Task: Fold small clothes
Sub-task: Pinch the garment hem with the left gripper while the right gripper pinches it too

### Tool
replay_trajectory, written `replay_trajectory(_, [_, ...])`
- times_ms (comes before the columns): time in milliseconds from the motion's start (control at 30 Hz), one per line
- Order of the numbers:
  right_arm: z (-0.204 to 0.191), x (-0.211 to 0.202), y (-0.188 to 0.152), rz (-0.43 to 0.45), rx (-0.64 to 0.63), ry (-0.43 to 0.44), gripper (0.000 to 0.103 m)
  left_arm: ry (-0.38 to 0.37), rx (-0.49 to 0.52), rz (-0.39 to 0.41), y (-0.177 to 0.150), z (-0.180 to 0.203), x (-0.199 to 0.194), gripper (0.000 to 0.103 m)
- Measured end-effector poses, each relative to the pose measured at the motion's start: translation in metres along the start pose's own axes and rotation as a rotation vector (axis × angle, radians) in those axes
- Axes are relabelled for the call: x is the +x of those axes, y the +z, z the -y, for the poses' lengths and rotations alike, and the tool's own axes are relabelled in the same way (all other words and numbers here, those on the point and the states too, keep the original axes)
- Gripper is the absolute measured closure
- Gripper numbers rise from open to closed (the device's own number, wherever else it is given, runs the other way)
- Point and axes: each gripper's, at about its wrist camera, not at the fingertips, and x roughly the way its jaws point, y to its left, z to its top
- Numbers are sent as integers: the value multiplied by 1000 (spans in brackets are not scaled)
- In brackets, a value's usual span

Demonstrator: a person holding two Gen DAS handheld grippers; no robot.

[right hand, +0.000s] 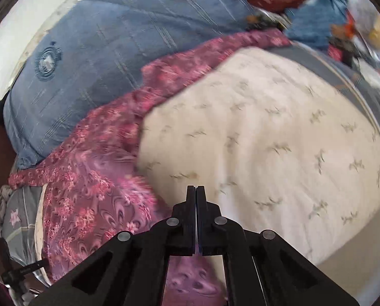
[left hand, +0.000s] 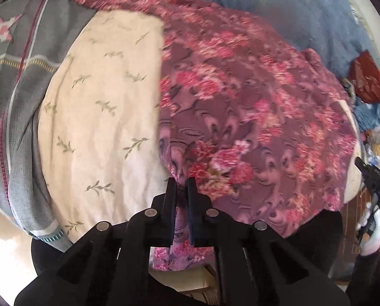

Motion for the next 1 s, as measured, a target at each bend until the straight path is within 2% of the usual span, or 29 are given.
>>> replay_trajectory(33, [5,-1,-1,4,30,42,89,-9,18,8,0,4,-1,80])
replay_trajectory(67, [7,-1,-3,-3,52,87,82,-11,25,11,1,7,0,62])
replay_trajectory(100, [9,3,-7,-18,88,145,58,-13,31,10,2,11,2,55])
replay_trajectory(133, [8,6,-8,-28,111,174,33,-14,36,7,3,16,8,52])
replay_trajectory(167, [8,11,-12,-38,125,195,28,-14,42,-3,3,21,15,52])
replay_trajectory(233, [-2,25,-20,-74,95,225,29,27,53,-14,6,30,29,52])
replay_trajectory(267, [-9,31,-24,-71,49,194,29,56,70,6,4,35,28,62])
replay_trajectory(300, [-17,30,-27,-39,-16,151,34,84,100,23,4,41,27,76])
replay_trajectory(333, [-29,28,-29,-22,-107,102,45,96,129,23,4,46,25,96])
replay_trajectory(367, [-38,29,-30,-40,-176,86,94,99,135,23,5,47,21,96])
replay_trajectory(400, [-45,30,-30,-88,-204,117,100,92,131,22,5,47,17,96])
replay_trajectory(500, [-48,0,-31,-84,-190,228,100,64,130,42,0,43,-9,99])
replay_trajectory(567, [-47,-23,-32,-64,-191,269,100,111,140,56,-5,37,-18,100])
replay_trajectory(633, [-40,-28,-38,-74,-182,243,100,131,111,0,-8,21,-6,100])
replay_trajectory(700, [-26,-12,-46,-122,-177,157,99,147,64,-112,-12,6,21,100])
replay_trajectory(767, [-19,17,-51,-219,-162,40,99,119,57,-94,-12,3,15,100])
replay_trajectory(833, [-18,18,-45,-224,-130,49,94,70,91,-51,-7,9,-4,100])
replay_trajectory(900, [-24,3,-24,-140,-117,53,91,39,111,7,1,13,-19,100])
replay_trajectory(967, [-34,-7,0,-53,-108,95,80,13,157,73,19,26,-31,95])
replay_trajectory(1000, [-39,-9,10,-26,-104,116,71,8,172,97,31,35,-31,92])
